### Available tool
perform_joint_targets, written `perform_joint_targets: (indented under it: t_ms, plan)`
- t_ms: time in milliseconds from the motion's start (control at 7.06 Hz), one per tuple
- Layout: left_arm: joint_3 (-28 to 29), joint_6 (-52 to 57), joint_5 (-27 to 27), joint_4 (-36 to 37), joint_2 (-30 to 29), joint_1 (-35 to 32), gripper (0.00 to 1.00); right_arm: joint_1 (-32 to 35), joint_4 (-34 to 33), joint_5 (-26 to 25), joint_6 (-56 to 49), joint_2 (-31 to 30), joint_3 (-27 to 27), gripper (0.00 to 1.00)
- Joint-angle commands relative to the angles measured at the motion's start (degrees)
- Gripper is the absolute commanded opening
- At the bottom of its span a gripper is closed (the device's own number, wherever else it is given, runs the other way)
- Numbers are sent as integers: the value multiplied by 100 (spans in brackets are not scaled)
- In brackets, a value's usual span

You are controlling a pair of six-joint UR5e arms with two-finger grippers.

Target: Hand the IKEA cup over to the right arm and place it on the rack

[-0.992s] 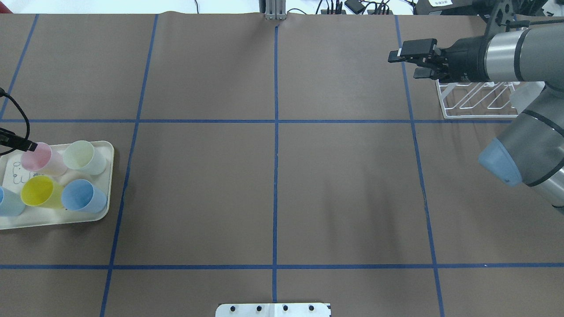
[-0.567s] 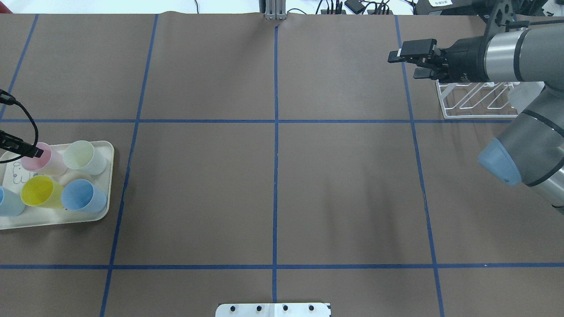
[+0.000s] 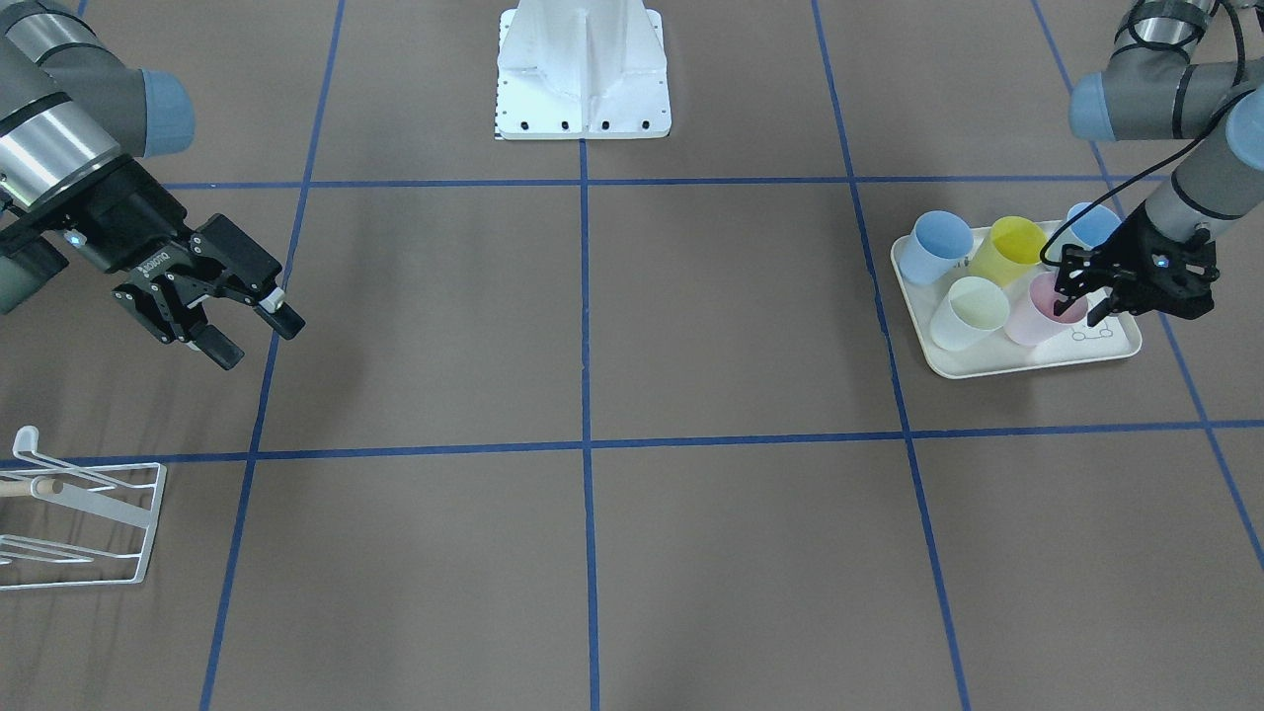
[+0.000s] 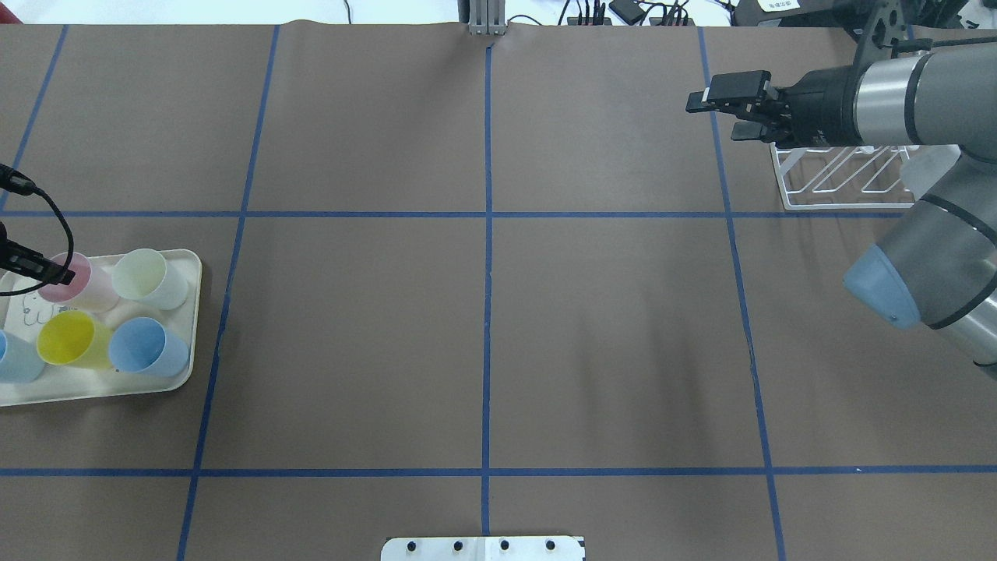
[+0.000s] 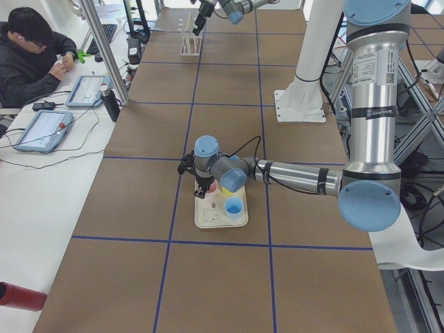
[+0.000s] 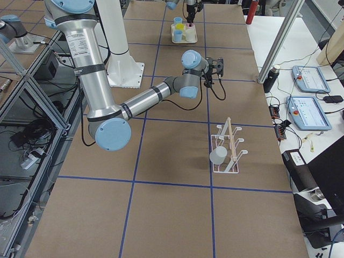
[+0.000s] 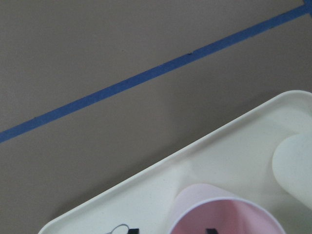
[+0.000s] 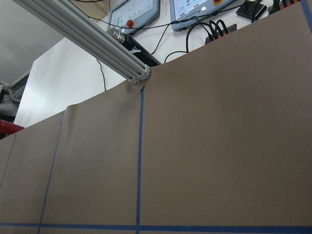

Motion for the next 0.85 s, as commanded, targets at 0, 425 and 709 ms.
perform_joint_targets:
  t_ms: [0, 425, 709]
  plan:
    - [-41, -1, 5, 0, -15, -1, 9, 4, 0, -1, 4, 39, -19, 100]
    - [-287, -1, 40, 53, 47, -228, 0, 4, 0, -1, 4, 74, -80, 100]
    - [-288, -9, 354, 79, 3, -850, 0, 4, 0, -9, -5, 118, -159, 100]
